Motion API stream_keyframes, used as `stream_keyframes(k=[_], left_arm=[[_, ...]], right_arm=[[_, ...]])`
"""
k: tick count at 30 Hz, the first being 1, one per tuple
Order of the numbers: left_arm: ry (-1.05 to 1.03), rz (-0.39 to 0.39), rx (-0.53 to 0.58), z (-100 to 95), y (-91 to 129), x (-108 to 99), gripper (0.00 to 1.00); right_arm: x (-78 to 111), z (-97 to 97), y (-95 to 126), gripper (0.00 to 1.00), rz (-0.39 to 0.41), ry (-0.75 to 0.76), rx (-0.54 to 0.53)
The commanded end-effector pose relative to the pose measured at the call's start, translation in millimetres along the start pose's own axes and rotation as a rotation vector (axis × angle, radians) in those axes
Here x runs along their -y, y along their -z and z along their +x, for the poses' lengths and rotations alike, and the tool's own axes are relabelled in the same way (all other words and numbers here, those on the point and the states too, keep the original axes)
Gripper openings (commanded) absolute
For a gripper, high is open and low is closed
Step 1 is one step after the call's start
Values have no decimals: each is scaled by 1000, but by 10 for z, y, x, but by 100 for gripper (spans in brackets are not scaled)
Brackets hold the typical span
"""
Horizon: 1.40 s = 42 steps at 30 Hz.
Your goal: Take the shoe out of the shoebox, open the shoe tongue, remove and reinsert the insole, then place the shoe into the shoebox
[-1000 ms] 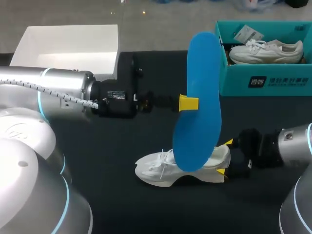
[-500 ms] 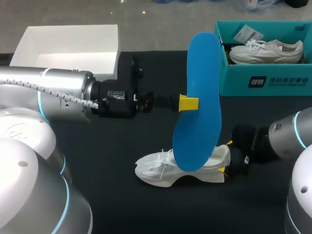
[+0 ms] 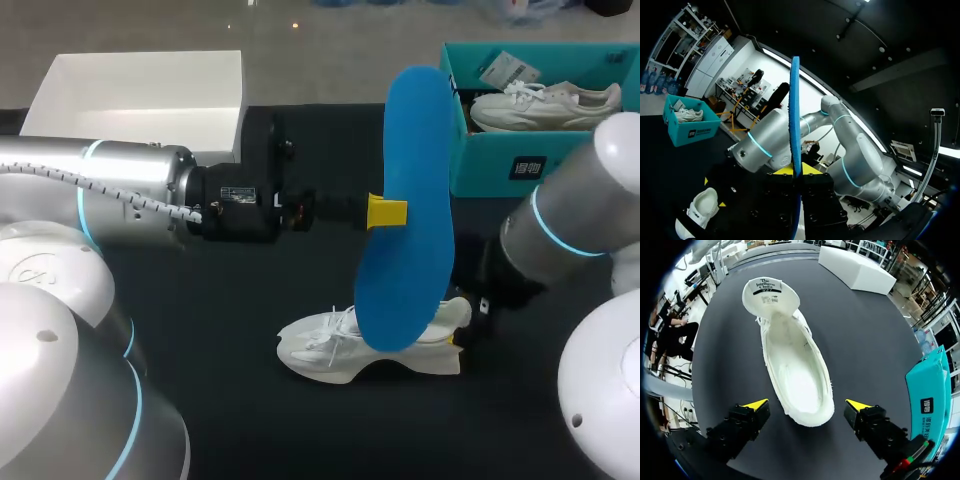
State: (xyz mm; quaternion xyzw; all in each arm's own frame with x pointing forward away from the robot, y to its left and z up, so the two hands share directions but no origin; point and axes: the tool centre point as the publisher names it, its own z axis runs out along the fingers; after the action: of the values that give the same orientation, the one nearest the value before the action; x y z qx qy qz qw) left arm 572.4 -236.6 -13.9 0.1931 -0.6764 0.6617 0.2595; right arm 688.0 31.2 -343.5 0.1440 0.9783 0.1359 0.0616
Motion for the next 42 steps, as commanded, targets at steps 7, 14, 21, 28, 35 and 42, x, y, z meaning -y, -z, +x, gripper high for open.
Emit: stream_keyframes(k=[7,14,21,28,35,42], left_arm=[[1,9,13,70,-31,-23,0],[1,9,13,70,-31,-23,0],[1,9,13,70,-31,-23,0],[1,9,13,70,-31,-23,0],[1,9,13,70,-31,-23,0],[1,9,13,70,-31,-23,0]], right_arm=[[-11,40,198,100,288,25,-33],[-7,18,231,100,288,19,-27],[-45,17,270,100,276,33,-30],[-75,47,272,100,262,43,-37],[-100,75,284,100,261,52,-29],[-100,75,284,100,261,52,-29]])
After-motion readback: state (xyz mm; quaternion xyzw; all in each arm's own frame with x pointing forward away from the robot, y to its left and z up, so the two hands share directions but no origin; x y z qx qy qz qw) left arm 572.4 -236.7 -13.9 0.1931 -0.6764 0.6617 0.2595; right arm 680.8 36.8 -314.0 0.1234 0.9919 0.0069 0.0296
